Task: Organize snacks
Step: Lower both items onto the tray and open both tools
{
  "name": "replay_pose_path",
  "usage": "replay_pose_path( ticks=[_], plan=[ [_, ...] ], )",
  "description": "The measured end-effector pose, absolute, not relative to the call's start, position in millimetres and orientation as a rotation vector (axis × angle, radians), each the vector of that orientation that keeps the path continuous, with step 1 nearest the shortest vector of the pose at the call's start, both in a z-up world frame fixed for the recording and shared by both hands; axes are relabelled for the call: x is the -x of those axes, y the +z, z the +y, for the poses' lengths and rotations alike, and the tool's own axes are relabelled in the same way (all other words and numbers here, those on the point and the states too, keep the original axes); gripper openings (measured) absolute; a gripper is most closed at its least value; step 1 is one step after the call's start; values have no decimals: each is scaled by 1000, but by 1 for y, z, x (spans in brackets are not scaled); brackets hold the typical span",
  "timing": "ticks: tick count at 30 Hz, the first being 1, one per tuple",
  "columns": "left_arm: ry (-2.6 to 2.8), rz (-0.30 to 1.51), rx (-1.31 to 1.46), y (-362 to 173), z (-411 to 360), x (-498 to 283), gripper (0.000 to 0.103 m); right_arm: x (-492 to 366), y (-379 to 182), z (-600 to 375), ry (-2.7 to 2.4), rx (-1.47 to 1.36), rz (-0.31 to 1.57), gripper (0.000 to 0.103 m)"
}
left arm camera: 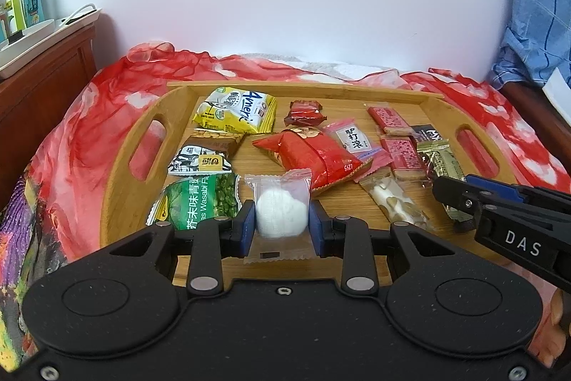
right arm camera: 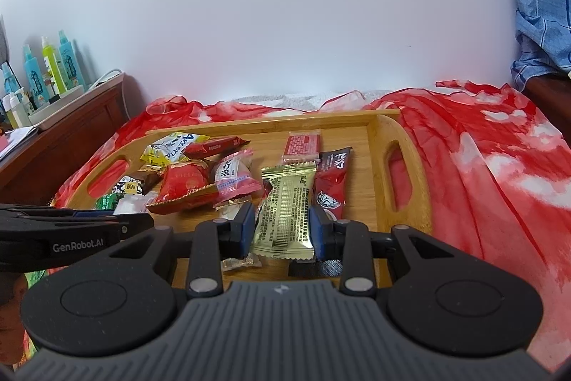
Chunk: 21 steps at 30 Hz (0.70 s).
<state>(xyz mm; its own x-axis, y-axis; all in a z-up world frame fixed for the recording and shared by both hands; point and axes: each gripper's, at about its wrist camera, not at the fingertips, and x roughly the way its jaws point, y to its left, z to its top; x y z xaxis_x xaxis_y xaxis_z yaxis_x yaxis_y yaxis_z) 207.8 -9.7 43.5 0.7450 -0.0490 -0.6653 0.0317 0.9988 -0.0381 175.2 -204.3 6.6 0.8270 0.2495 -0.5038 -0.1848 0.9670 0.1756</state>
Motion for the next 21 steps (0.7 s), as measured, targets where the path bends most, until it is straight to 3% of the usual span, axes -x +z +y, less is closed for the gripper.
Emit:
replay_pose_path(
  ticks=[21],
  plan=[
    [-24, 743, 16, 34, -10, -221, 30, -178, 5, -198, 240, -88, 550, 38]
  ],
)
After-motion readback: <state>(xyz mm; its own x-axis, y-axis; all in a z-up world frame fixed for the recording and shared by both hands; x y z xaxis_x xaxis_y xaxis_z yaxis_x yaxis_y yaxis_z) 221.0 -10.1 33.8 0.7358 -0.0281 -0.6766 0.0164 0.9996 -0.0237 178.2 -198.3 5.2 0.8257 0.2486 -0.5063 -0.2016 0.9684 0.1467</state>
